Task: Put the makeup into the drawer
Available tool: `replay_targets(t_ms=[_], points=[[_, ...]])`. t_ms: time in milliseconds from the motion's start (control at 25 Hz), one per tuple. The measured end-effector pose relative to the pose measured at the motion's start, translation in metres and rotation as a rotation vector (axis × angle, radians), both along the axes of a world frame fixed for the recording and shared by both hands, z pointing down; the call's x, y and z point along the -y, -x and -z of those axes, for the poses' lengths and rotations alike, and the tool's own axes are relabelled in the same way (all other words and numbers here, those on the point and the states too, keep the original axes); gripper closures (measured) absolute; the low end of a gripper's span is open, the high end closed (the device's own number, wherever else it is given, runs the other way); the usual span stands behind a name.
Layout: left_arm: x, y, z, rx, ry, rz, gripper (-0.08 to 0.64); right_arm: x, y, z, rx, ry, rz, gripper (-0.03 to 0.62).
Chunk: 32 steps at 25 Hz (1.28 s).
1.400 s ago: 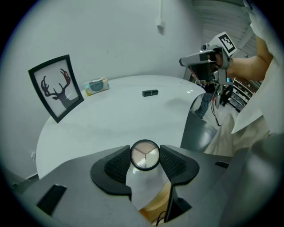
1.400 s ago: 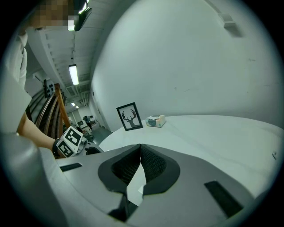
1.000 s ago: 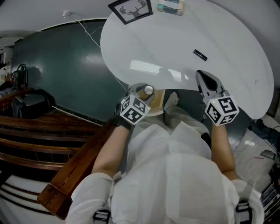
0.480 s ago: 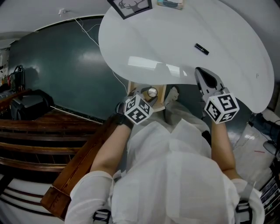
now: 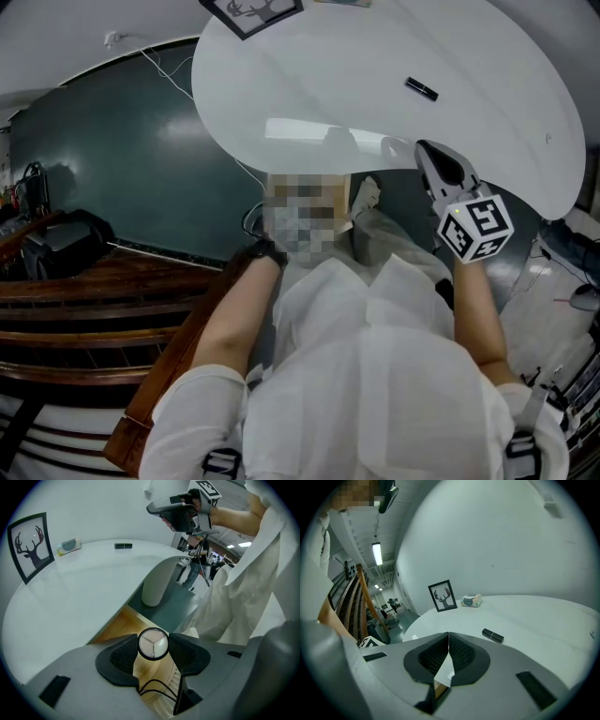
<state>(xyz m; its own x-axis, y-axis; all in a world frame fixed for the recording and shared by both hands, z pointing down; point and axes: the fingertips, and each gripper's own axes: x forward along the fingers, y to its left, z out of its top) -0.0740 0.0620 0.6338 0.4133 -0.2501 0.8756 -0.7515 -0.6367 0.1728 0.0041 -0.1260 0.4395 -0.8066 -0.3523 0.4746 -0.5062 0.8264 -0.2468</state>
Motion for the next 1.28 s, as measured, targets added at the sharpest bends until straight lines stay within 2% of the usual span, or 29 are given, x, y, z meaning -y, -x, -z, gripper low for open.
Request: replay_targets(t_ms=[440,960,1280], points=[[-0.004,-0.009,-0.056,-0.013,0.019,-0.137,0.339,-0.011,-0.018,-0.008,-0.037,-0.002,-0.057,0.581],[0.010,-0.010,-0.114,0.013,-0.028,-0.312,0.339,-0.033,-0.033,-0.026,-0.061,0.019,-0.110,0.581],[0.016,-0.010,-0.145,0.037,-0.038,-0.380,0.341,-0.043,-0.036,-0.033,-0.075,0.025,-0.133,0.581]])
